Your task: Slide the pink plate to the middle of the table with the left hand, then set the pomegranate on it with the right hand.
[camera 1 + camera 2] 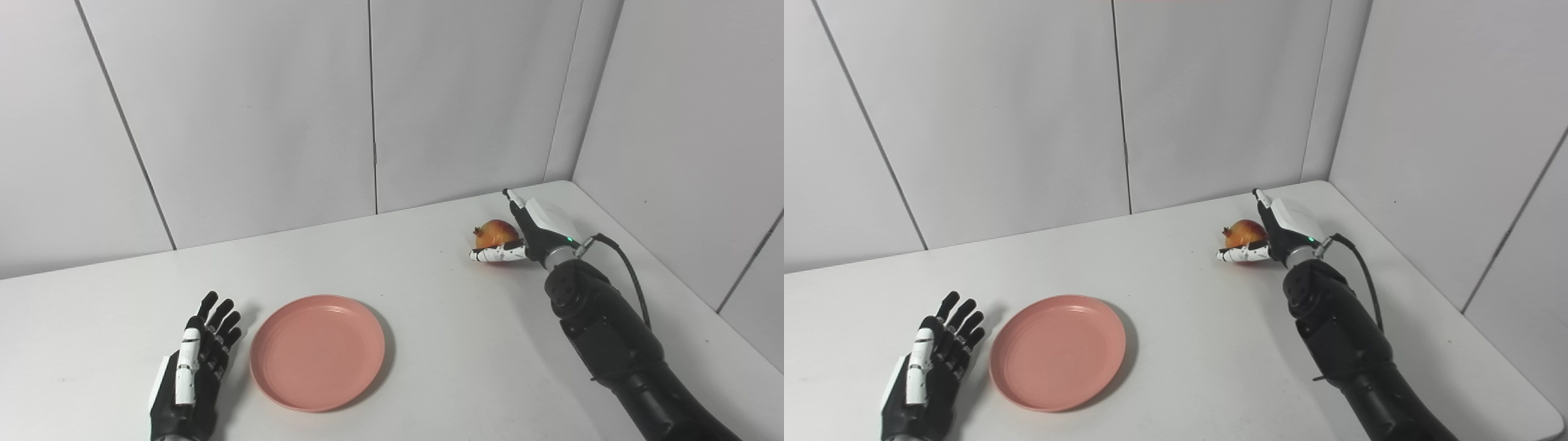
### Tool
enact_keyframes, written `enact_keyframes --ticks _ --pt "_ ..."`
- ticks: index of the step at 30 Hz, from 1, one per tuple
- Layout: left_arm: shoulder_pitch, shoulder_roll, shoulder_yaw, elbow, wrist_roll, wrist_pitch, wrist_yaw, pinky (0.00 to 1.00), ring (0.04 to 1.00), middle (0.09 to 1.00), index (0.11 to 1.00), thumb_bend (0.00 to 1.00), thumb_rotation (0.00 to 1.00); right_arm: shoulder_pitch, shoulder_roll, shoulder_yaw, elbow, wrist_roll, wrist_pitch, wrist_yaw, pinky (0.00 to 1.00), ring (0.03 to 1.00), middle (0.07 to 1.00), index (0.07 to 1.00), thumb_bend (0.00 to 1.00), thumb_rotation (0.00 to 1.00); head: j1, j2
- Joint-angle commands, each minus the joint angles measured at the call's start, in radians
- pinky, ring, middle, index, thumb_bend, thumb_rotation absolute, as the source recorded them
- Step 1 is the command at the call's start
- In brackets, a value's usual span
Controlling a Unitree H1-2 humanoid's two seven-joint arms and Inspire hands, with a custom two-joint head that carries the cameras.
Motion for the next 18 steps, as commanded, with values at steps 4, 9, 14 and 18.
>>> enact_keyframes --ticks 4,9,14,18 --pt "0.02 0.009 -0.003 0.011 0.003 0.026 -0.003 0.96 0.94 0.94 0.937 0.37 1.0 -0.058 -0.036 -0.002 0.005 0.012 -0.015 -0.021 0.81 0.908 0.955 0.971 1.0 0.41 0.0 0.0" --pt "0.018 0.007 -0.003 0.013 0.003 0.026 -0.001 0.96 0.941 0.942 0.939 0.36 1.0 -0.064 -0.038 0.001 0.033 0.02 -0.021 -0.028 0.81 0.905 0.952 0.965 1.0 0.4 0.002 0.003" --pt "0.017 0.008 -0.002 0.015 -0.003 0.028 -0.006 0.96 0.944 0.945 0.942 0.37 1.0 -0.068 -0.032 0.006 0.051 0.032 -0.019 -0.029 0.8 0.901 0.948 0.955 1.0 0.42 0.002 0.005" --pt "0.018 0.008 -0.003 0.014 -0.005 0.026 -0.008 0.96 0.944 0.945 0.943 0.37 1.0 -0.071 -0.028 0.018 0.055 0.031 -0.018 -0.029 0.8 0.897 0.942 0.949 1.0 0.42 0.004 0.009"
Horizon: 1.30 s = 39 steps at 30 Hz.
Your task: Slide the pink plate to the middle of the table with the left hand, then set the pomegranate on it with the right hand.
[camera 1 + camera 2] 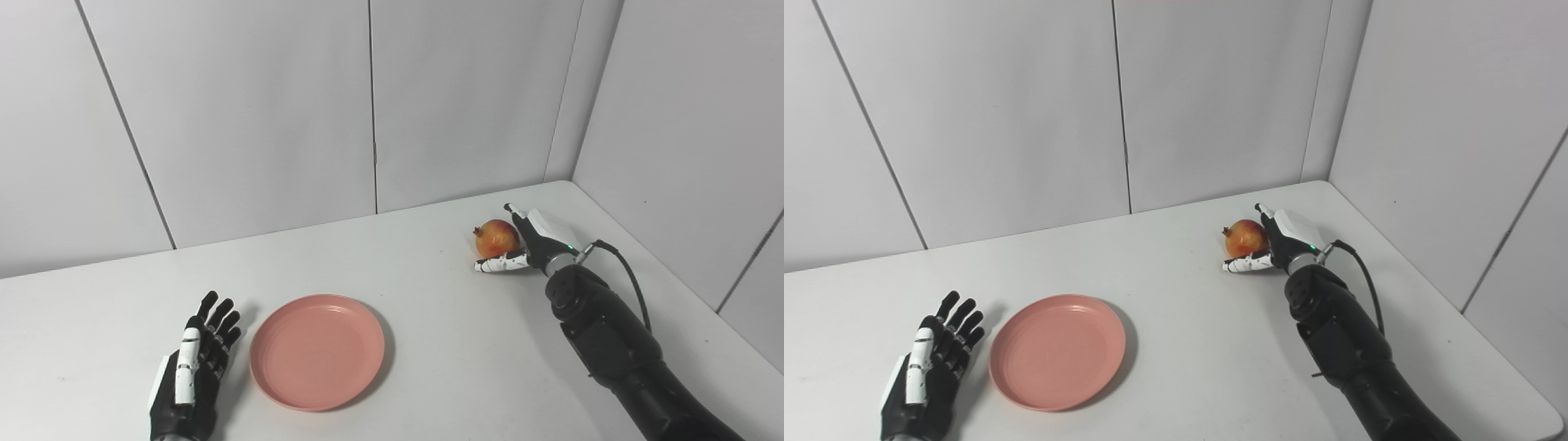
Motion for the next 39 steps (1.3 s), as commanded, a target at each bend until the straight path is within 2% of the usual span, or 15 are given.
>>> enact_keyframes --ticks 1,18,24,29,30,34,37,39 --pt "0.019 0.006 -0.001 0.012 -0.005 0.028 -0.006 0.96 0.942 0.943 0.942 0.37 1.0 -0.064 -0.021 -0.001 -0.016 0.002 -0.019 -0.023 0.8 0.895 0.94 0.947 1.0 0.42 0.002 0.003" --pt "0.02 0.011 -0.004 0.003 -0.01 0.037 -0.007 0.96 0.938 0.94 0.941 0.37 1.0 -0.083 -0.012 0.023 0.027 0.02 -0.049 -0.073 0.77 0.856 0.891 0.902 0.98 0.42 0.003 0.011" --pt "0.019 0.012 -0.005 0.004 -0.011 0.034 -0.009 0.97 0.943 0.945 0.946 0.38 1.0 -0.092 -0.008 0.02 0.045 0.034 -0.043 -0.081 0.74 0.829 0.87 0.879 0.9 0.38 0.003 0.011" --pt "0.02 0.012 -0.005 0.003 -0.012 0.036 -0.01 0.97 0.943 0.945 0.944 0.38 1.0 -0.102 0.005 0.004 0.06 0.064 -0.033 -0.09 0.66 0.756 0.803 0.813 0.8 0.31 0.007 0.018" --pt "0.021 0.012 -0.005 0.001 -0.012 0.037 -0.009 0.97 0.943 0.945 0.945 0.38 1.0 -0.104 0.006 0.008 0.058 0.061 -0.025 -0.088 0.6 0.693 0.749 0.772 0.77 0.29 0.008 0.019" --pt "0.022 0.01 -0.006 -0.007 -0.008 0.044 -0.004 0.96 0.939 0.942 0.943 0.38 1.0 -0.112 0.011 0.022 0.05 0.053 -0.004 -0.077 0.53 0.617 0.67 0.666 0.7 0.26 0.011 0.022" --pt "0.023 0.008 -0.006 -0.012 -0.006 0.048 -0.001 0.96 0.938 0.941 0.942 0.38 1.0 -0.113 0.015 0.028 0.047 0.062 -0.009 -0.066 0.4 0.464 0.507 0.532 0.58 0.21 0.013 0.022" --pt "0.023 0.007 -0.006 -0.012 -0.006 0.048 0.0 0.96 0.939 0.942 0.942 0.38 1.0 -0.113 0.016 0.033 0.048 0.068 -0.021 -0.058 0.37 0.422 0.468 0.506 0.51 0.21 0.014 0.023"
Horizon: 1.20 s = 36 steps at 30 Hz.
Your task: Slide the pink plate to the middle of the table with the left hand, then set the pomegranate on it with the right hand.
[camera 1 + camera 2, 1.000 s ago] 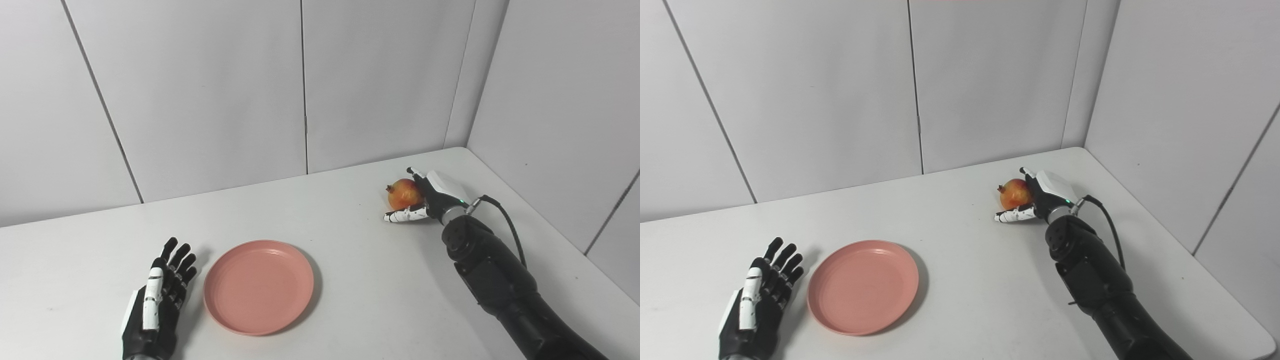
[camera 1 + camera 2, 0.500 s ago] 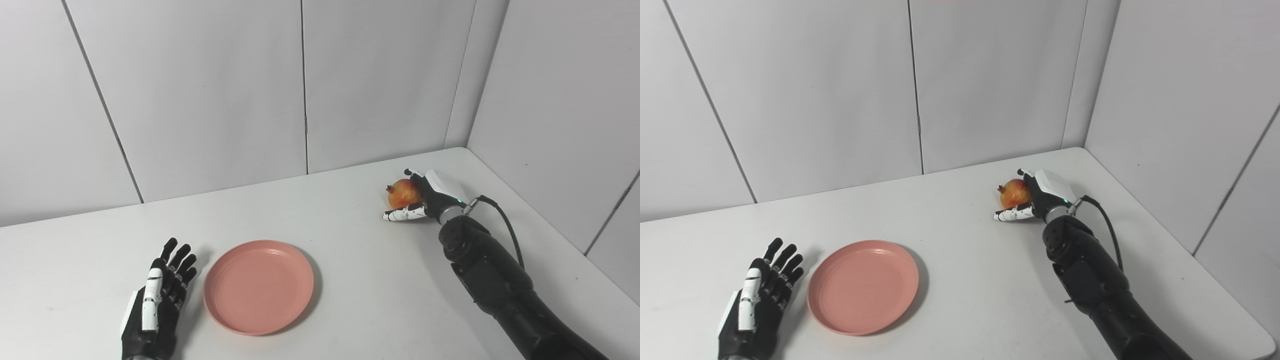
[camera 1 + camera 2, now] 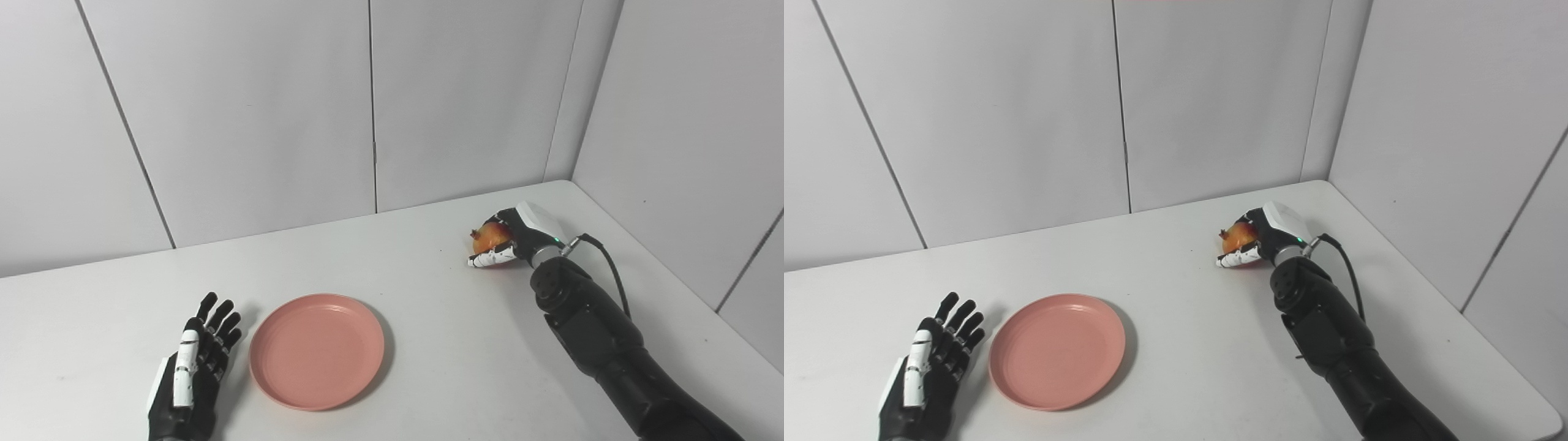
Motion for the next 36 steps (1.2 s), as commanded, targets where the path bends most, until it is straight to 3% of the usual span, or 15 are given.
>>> enact_keyframes --ticks 1,6,10,14,17,18,22,29,35,36 --pt "0.011 0.003 -0.003 0.007 0.005 0.034 0.004 0.96 0.94 0.943 0.942 0.38 1.0 -0.051 -0.012 0.002 -0.019 0.007 -0.021 0.005 0.36 0.41 0.458 0.494 0.5 0.21 0.002 0.001" --pt "0.01 0.002 -0.007 0.006 0.014 0.038 0.009 0.95 0.938 0.94 0.939 0.39 1.0 -0.055 -0.005 0.014 -0.017 0.0 -0.011 -0.002 0.28 0.328 0.397 0.422 0.43 0.27 0.007 0.002" --pt "0.009 0.001 -0.012 0.007 0.018 0.035 0.009 0.96 0.942 0.945 0.944 0.39 1.0 -0.059 -0.006 0.022 -0.019 -0.01 0.006 -0.002 0.27 0.345 0.429 0.437 0.4 0.35 0.011 0.001" --pt "0.009 -0.001 -0.013 0.004 0.02 0.036 0.014 0.95 0.939 0.94 0.939 0.39 1.0 -0.046 -0.016 0.018 -0.098 -0.011 0.063 0.035 0.36 0.456 0.524 0.508 0.38 0.36 0.017 0.004" --pt "0.009 -0.001 -0.016 0.003 0.022 0.035 0.013 0.95 0.941 0.943 0.942 0.39 1.0 -0.031 -0.026 0.011 -0.162 -0.015 0.071 0.046 0.32 0.413 0.485 0.489 0.37 0.39 0.021 0.006" --pt "0.009 -0.002 -0.015 0.002 0.021 0.036 0.014 0.95 0.941 0.942 0.942 0.4 1.0 -0.027 -0.027 0.007 -0.185 -0.015 0.079 0.05 0.25 0.337 0.416 0.44 0.38 0.38 0.021 0.006" --pt "0.009 -0.006 -0.02 0.002 0.028 0.033 0.016 0.95 0.941 0.942 0.942 0.4 1.0 -0.002 -0.024 -0.01 -0.296 -0.016 0.104 0.067 0.15 0.21 0.294 0.358 0.39 0.32 0.034 0.007" --pt "0.007 -0.021 -0.023 0.001 0.043 0.034 0.026 0.95 0.94 0.943 0.942 0.4 1.0 0.028 -0.004 -0.012 -0.464 -0.045 0.11 0.101 0.21 0.284 0.36 0.432 0.38 0.29 0.054 0.009" --pt "0.004 -0.033 -0.033 -0.003 0.067 0.043 0.044 0.94 0.934 0.938 0.937 0.4 1.0 0.04 0.038 0.001 -0.581 -0.084 0.112 0.161 0.16 0.215 0.284 0.33 0.39 0.26 0.093 0.011" --pt "0.004 -0.035 -0.035 -0.005 0.069 0.045 0.046 0.94 0.937 0.939 0.938 0.41 1.0 0.041 0.046 0.003 -0.598 -0.099 0.112 0.177 0.18 0.246 0.324 0.404 0.39 0.27 0.095 0.011"
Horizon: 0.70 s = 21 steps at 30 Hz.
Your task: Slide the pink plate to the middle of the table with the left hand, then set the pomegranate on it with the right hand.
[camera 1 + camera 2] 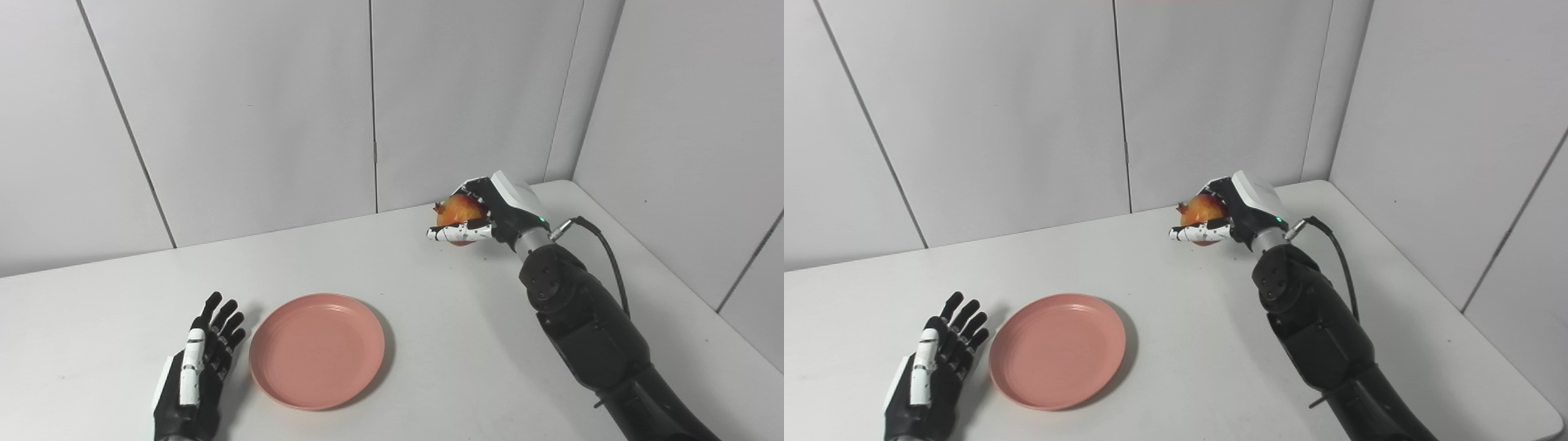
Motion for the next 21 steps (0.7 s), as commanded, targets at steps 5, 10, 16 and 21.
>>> enact_keyframes --ticks 5,10,16,21 --pt "-0.002 -0.025 -0.019 0.011 0.032 0.039 0.024 0.94 0.934 0.936 0.935 0.41 1.0 -0.03 0.062 0.024 -0.135 -0.084 -0.007 0.07 0.24 0.32 0.405 0.498 0.38 0.24 0.047 0.006" --pt "-0.007 -0.041 -0.031 0.014 0.06 0.033 0.051 0.93 0.927 0.929 0.927 0.41 1.0 -0.025 0.1 0.074 -0.163 -0.078 -0.03 0.087 0.18 0.248 0.333 0.391 0.39 0.14 0.087 0.013" --pt "-0.015 -0.059 -0.039 0.029 0.097 0.009 0.08 0.9 0.912 0.918 0.913 0.41 1.0 -0.031 0.125 0.131 -0.159 -0.076 -0.062 0.092 0.26 0.342 0.406 0.469 0.38 0.17 0.14 0.028" --pt "-0.02 -0.077 -0.041 0.036 0.127 -0.016 0.109 0.89 0.913 0.924 0.92 0.39 1.0 -0.035 0.171 0.177 -0.136 -0.096 -0.068 0.084 0.3 0.38 0.46 0.545 0.37 0.22 0.178 0.042"
